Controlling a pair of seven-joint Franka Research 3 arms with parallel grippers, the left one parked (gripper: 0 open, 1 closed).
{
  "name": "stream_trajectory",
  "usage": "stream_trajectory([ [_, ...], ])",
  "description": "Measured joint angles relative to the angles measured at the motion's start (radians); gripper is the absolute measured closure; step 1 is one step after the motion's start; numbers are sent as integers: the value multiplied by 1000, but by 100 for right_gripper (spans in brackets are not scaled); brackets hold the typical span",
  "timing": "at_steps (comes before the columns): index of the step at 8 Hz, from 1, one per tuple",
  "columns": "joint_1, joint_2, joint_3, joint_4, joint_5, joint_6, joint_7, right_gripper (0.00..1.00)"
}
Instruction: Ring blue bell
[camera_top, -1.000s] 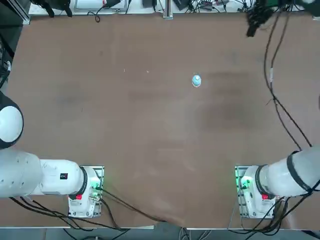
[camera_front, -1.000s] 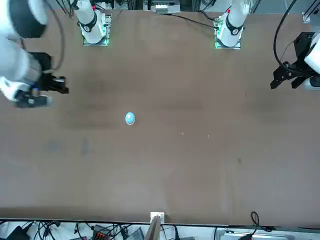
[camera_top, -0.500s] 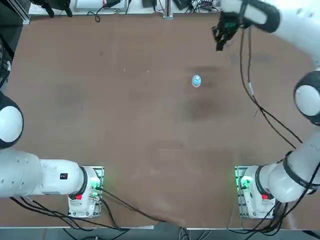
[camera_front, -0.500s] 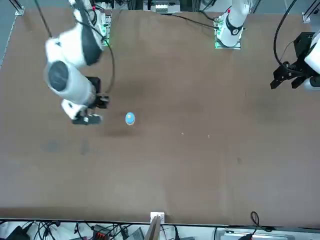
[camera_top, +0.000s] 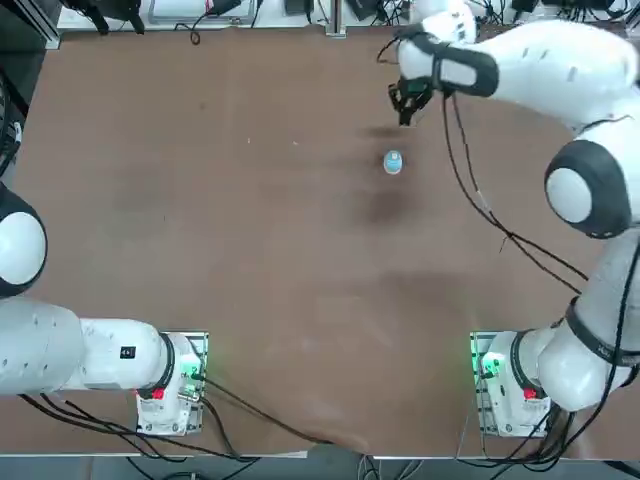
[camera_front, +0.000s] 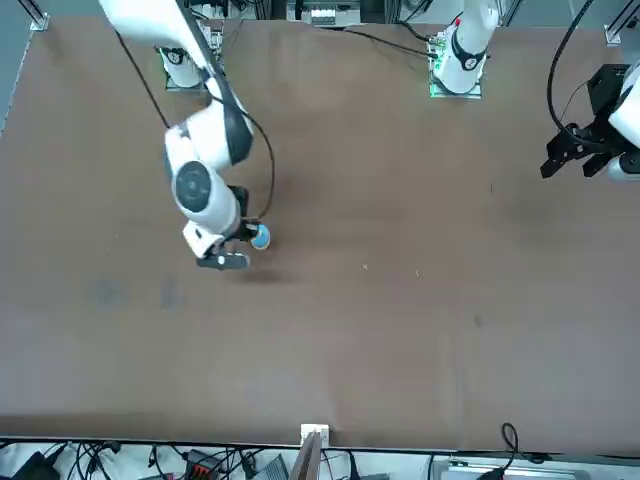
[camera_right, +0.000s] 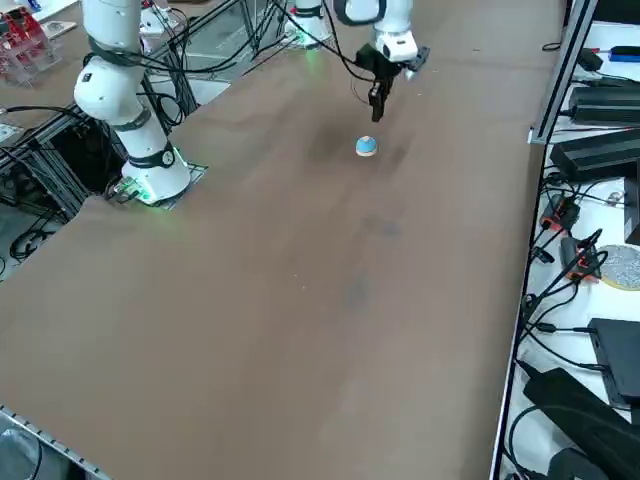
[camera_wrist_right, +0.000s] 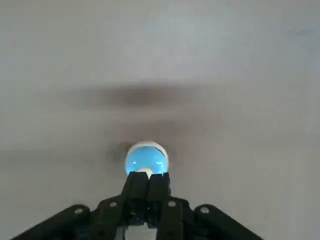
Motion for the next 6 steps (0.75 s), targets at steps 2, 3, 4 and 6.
stream_trajectory([
  [2,19,7,0,-45,0,54,16,99],
  [3,21,7,0,-65,0,79,17,99],
  [4,24,6,0,-87,0,108,19,99],
  [6,30,6,0,-117,0,142,27,99],
])
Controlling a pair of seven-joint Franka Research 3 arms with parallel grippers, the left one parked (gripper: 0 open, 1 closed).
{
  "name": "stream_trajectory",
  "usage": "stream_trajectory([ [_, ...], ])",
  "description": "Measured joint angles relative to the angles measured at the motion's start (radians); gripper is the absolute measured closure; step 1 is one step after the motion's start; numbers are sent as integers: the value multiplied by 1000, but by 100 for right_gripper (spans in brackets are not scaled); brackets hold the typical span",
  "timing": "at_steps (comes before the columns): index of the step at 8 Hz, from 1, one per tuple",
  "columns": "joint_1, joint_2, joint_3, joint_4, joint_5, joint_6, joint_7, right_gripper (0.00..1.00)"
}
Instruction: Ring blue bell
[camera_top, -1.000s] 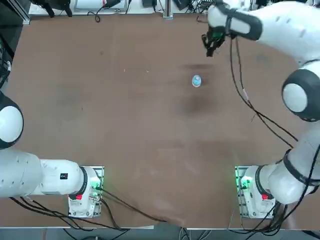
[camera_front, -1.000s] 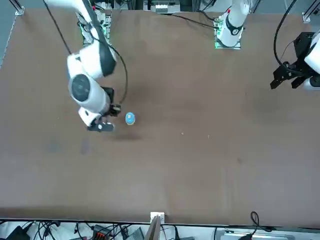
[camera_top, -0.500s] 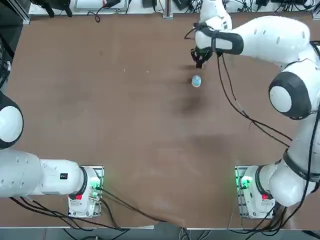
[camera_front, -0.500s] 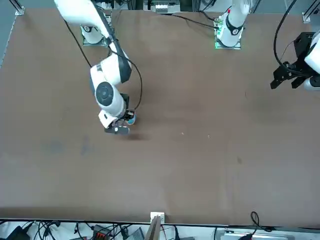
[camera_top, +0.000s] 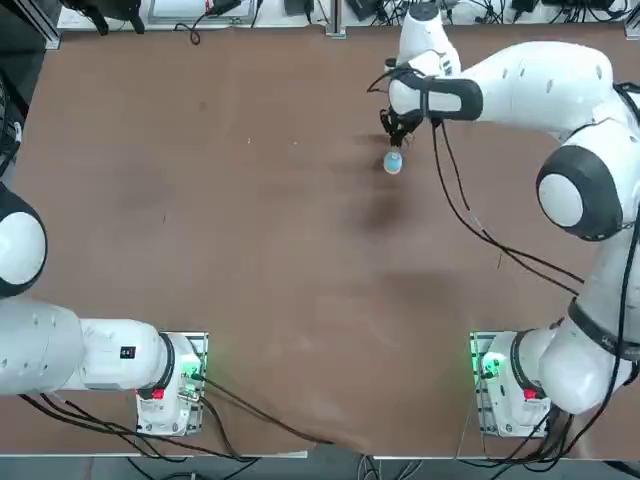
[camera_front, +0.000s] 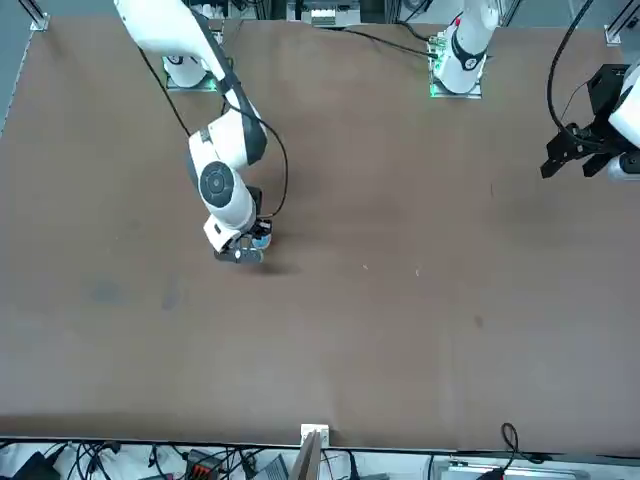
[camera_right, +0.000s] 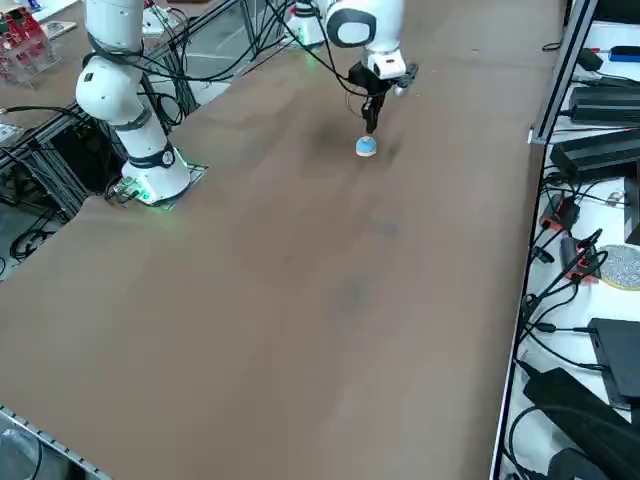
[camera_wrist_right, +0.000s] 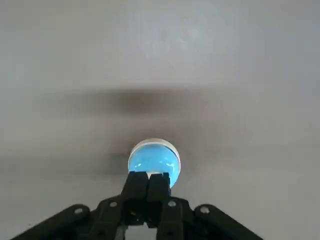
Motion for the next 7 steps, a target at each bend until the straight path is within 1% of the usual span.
stream_trajectory([
  [3,6,-1,0,-47,0,65,11,99],
  [7,20,-4,0,-55,0,81,31,99],
])
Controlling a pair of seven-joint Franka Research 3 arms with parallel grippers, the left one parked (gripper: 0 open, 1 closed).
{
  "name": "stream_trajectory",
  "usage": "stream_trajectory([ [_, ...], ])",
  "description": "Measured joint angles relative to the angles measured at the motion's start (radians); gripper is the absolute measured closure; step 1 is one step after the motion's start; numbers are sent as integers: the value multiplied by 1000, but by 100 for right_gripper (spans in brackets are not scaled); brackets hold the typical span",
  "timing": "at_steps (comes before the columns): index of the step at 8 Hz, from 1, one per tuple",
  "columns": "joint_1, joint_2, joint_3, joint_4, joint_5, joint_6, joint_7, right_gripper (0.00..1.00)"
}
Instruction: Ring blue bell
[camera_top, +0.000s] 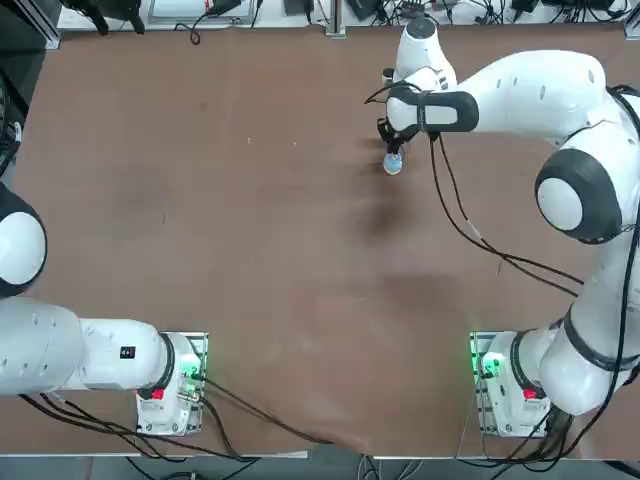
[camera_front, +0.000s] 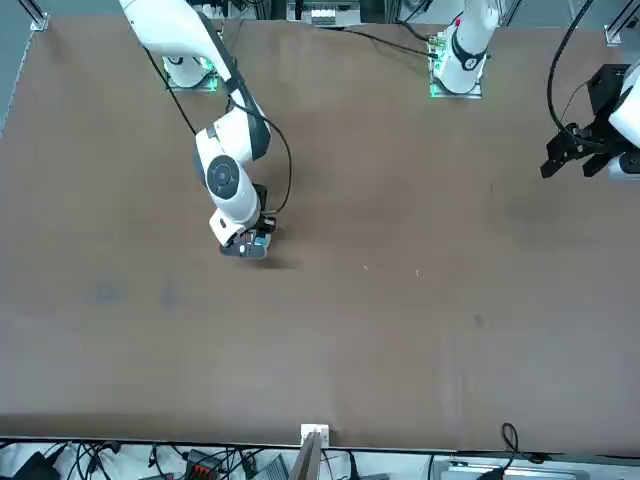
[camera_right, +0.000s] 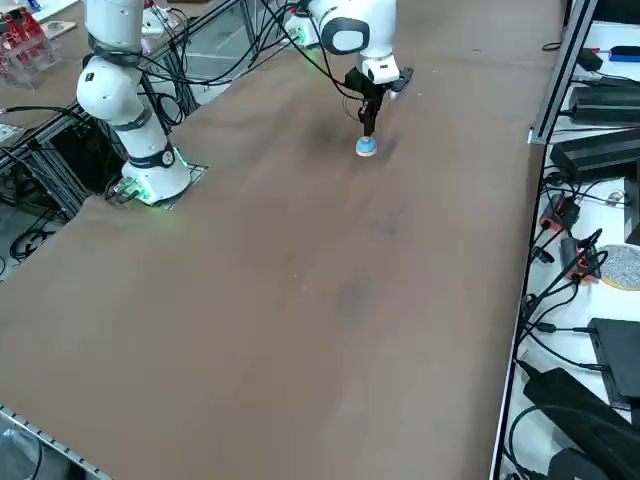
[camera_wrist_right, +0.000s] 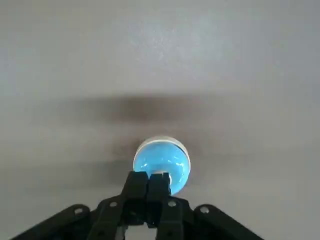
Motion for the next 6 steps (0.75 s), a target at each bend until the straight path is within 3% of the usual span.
stream_trajectory([
  [6,0,-1,-6,-4,0,1,0,99],
])
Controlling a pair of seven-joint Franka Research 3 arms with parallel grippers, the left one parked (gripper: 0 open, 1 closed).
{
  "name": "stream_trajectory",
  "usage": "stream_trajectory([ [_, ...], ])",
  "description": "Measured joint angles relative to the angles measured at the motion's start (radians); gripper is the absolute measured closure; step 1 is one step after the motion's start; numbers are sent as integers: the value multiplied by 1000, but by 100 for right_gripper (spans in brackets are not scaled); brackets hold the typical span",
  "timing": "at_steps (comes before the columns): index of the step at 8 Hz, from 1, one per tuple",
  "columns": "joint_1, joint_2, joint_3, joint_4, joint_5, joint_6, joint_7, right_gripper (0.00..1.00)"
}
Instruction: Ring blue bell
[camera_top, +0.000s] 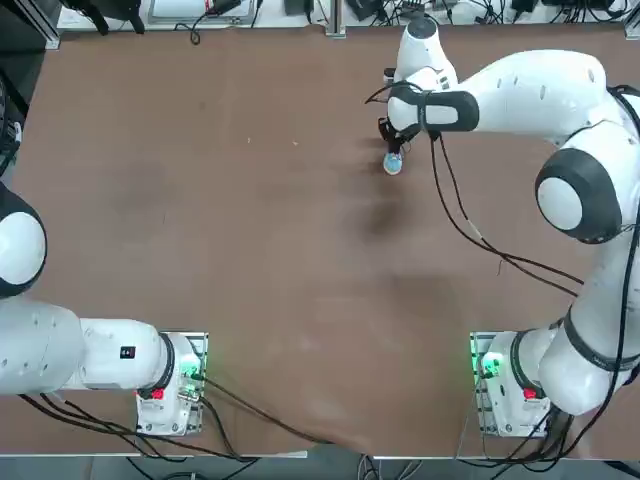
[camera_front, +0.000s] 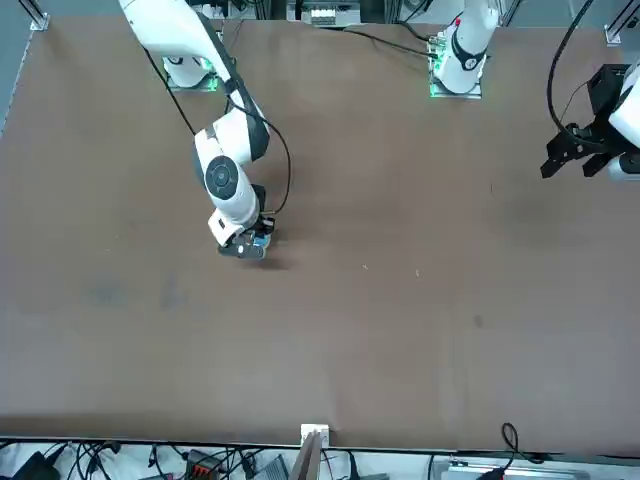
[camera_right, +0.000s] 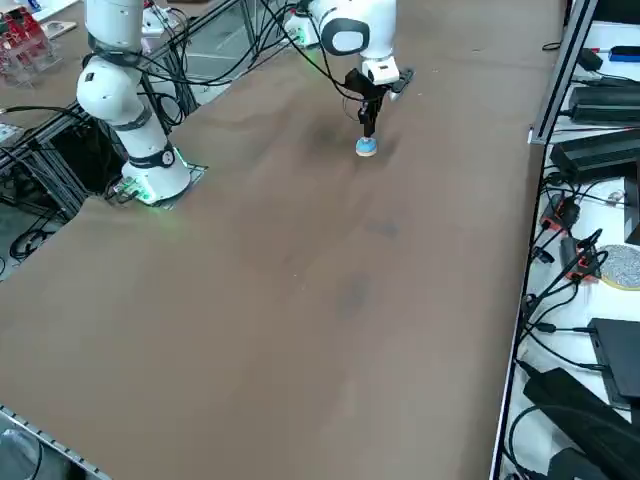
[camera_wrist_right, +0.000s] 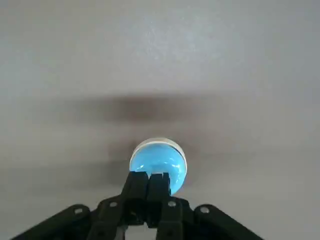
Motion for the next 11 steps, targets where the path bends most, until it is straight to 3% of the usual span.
stream_trajectory([
  [11,0,0,-3,-38,-1,41,0,99],
])
